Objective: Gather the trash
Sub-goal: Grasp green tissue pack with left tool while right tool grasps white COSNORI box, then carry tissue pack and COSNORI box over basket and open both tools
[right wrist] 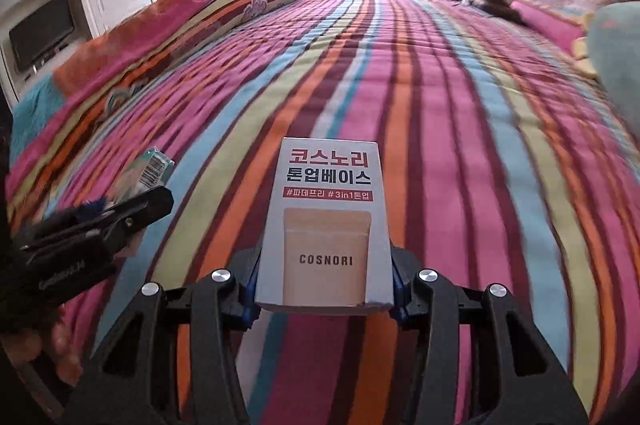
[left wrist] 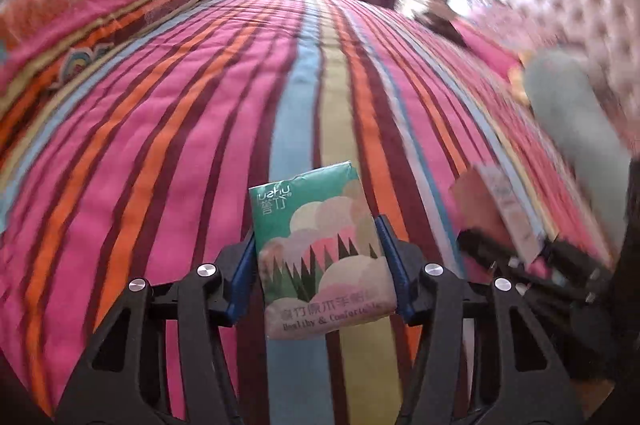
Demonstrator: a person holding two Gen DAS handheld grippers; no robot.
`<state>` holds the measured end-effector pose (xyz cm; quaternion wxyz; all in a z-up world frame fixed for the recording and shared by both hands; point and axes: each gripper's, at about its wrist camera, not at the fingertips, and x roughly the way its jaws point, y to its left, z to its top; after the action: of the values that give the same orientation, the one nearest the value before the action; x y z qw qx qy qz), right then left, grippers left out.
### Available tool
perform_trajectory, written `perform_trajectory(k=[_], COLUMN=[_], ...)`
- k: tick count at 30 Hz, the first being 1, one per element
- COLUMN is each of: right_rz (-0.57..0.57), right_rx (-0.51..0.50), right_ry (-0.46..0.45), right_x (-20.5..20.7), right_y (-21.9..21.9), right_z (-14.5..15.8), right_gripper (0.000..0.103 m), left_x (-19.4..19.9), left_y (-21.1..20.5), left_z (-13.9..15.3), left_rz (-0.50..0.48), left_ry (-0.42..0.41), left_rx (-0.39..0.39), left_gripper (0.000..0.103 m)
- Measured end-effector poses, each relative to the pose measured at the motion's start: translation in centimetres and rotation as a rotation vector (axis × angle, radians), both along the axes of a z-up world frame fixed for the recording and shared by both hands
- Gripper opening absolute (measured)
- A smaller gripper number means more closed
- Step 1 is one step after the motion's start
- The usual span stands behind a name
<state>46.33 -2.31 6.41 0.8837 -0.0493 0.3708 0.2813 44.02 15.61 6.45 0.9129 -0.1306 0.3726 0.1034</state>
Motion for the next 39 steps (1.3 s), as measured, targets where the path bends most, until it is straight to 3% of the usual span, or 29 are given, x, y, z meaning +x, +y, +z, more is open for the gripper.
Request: perform_trajectory(k=[2, 5, 13, 20, 23, 27, 33, 35, 39], right_rz=[-0.024, -0.044, -0.030, 0.011, 0.048, 0.089, 0.137, 0.139, 0.144], right_rx=[0.011, 0.041, 0.070, 0.100, 0.086, 0.006, -0.034, -0.091, -0.132], right_ry=[0.005, 0.001, -0.062, -0.027, 0.031, 0.168, 0.490, 0.525, 0.581], right_x=[-4.8, -11.9, -29.8, -39.5, -42.9, -45.4, -44.2, -43.2, -41.7], right_y=[-2.2, -5.3, -11.5, -13.3, -13.9, -14.4, -13.0, -11.9, -10.4], right_z=[0.1, 0.8, 2.8, 0.2, -1.9, -6.6, -15.3, -17.5, -20.2], right_gripper=[0.046, 0.046, 0.046, 0.046, 0.046, 0.046, 0.046, 0.046, 0.046], left_x=[-4.7, -11.4, -28.3, -38.8, -43.2, -47.6, -48.0, -47.3, -46.0], left_y=[-2.7, -5.7, -13.5, -17.0, -17.1, -16.7, -19.2, -20.6, -21.6], left_z=[0.2, 0.8, 2.0, -0.6, -3.3, -8.9, -17.8, -20.4, -22.4], left_rz=[-0.047, -0.090, -0.214, -0.291, -0.322, -0.328, -0.422, -0.470, -0.534], left_ry=[0.018, 0.021, -0.018, 0.012, 0.063, 0.211, 0.462, 0.534, 0.583], left_rx=[0.057, 0.052, 0.126, 0.188, 0.173, 0.127, 0.045, 0.057, 0.029], left_gripper=[0.054, 0.054, 0.054, 0.054, 0.054, 0.054, 0.054, 0.054, 0.055])
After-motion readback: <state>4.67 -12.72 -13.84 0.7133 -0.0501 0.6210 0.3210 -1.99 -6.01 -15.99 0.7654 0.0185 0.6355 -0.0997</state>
